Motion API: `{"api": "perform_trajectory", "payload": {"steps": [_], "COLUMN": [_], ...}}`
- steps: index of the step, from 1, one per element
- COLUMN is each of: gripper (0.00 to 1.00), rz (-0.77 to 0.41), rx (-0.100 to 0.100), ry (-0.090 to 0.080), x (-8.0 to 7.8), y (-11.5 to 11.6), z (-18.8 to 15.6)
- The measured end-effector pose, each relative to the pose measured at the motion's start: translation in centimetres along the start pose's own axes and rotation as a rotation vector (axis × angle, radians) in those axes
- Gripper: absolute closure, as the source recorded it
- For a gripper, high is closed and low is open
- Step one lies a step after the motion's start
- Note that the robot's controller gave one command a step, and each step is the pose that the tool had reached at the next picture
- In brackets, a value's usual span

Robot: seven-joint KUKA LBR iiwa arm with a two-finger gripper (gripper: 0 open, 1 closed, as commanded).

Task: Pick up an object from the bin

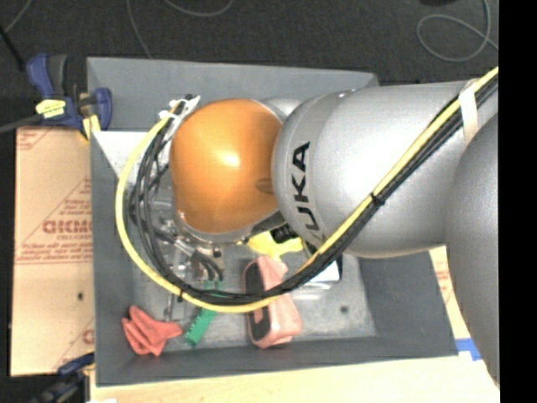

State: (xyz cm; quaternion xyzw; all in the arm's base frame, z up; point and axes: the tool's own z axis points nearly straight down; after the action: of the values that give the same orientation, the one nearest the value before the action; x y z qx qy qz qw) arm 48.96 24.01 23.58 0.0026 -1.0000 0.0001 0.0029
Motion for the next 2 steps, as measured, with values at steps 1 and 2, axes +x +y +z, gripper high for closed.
{"api": "perform_trajectory", "payload": {"steps": [1,2], "gripper": [0.0,0.0], "rz": [0.005,-0.028], "rx": [-0.002,-0.004], "ry": [-0.008,-0.01], "x": [-0.2,0.3], "y": [-0.1,-0.8], "z": [-0.4,4.9]}}
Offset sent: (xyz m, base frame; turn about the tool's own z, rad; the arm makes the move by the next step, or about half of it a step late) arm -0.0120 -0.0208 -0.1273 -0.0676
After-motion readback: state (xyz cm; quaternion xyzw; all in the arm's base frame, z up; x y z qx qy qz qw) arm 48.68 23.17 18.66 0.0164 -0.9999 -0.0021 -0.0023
